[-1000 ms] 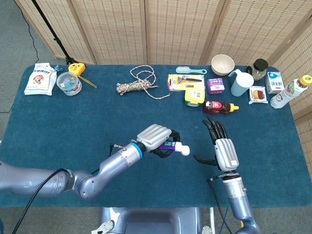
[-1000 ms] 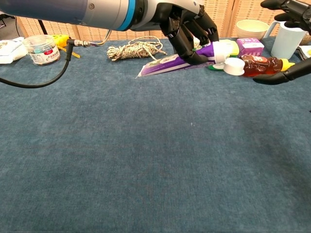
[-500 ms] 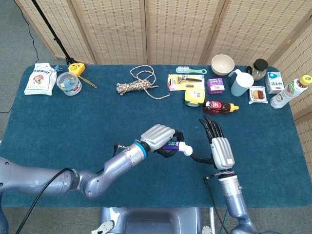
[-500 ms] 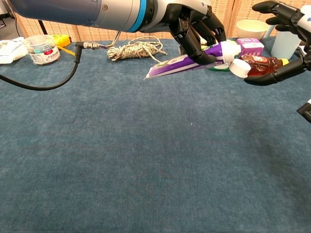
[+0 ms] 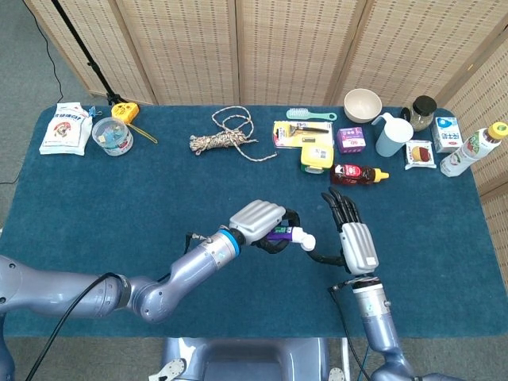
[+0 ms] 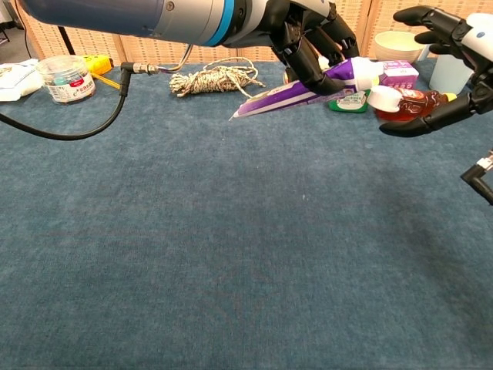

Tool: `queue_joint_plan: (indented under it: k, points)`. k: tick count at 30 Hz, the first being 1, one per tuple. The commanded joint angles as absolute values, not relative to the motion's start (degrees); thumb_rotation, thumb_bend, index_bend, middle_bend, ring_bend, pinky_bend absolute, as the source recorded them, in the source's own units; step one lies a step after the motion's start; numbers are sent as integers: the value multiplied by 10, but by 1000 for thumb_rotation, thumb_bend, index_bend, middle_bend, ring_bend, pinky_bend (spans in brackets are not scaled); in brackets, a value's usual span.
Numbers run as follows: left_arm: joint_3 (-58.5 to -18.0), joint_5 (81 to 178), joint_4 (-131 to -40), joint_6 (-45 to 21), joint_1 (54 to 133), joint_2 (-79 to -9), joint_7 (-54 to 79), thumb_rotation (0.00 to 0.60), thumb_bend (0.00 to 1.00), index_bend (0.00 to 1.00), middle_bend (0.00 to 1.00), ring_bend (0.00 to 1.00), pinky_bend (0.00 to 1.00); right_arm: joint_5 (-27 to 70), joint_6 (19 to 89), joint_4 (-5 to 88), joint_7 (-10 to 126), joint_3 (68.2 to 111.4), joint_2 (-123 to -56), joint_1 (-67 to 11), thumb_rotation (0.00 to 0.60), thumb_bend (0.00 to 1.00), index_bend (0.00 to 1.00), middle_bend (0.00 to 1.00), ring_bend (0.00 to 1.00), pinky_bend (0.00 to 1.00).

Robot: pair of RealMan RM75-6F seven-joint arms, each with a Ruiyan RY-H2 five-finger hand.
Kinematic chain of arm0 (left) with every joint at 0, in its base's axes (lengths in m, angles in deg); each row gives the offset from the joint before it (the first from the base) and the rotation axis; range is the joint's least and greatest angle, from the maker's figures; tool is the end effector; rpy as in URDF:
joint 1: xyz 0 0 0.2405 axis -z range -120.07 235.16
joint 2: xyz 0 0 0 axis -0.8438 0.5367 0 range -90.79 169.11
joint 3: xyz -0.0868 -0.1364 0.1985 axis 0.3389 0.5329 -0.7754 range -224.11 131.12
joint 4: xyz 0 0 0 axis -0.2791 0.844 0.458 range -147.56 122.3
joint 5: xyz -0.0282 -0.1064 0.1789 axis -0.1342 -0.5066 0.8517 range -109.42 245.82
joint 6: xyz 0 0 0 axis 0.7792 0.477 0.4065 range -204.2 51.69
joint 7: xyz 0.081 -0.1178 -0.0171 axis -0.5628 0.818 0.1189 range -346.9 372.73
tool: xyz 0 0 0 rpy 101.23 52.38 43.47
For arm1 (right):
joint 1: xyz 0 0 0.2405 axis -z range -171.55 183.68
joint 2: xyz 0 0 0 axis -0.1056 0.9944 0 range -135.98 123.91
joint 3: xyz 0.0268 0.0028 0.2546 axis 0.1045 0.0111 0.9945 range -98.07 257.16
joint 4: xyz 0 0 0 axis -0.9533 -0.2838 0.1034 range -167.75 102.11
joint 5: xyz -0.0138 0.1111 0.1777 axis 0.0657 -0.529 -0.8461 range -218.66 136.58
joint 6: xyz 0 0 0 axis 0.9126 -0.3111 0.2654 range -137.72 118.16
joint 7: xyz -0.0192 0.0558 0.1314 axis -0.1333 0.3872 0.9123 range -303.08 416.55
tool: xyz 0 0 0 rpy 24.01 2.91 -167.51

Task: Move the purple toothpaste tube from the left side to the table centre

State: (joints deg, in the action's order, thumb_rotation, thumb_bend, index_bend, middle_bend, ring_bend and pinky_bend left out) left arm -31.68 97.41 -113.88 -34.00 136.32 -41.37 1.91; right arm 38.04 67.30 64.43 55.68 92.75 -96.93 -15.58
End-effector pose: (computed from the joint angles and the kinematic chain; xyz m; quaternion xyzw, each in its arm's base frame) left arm 0.0639 0.3423 -0.0139 -0.7712 -0.4787 -0.3801 0.1780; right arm -0.1610 -0.2682 0.0309 0.5207 -0.4900 0.5797 0.3909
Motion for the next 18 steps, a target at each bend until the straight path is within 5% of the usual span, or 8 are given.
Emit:
queue_joint_plan:
  k: [1, 18]
  points:
    - [-315, 974, -1138, -340, 1363, -414, 21, 600, 779, 472, 378, 443, 477, 379, 673, 643, 555, 927, -970, -156, 600, 0, 0, 0, 0, 0]
    - [-329, 967, -1132, -338, 1374, -427, 5, 600, 779, 472, 379, 443, 477, 377, 674, 652, 558, 936, -964, -164, 600, 0, 0, 0, 0, 0]
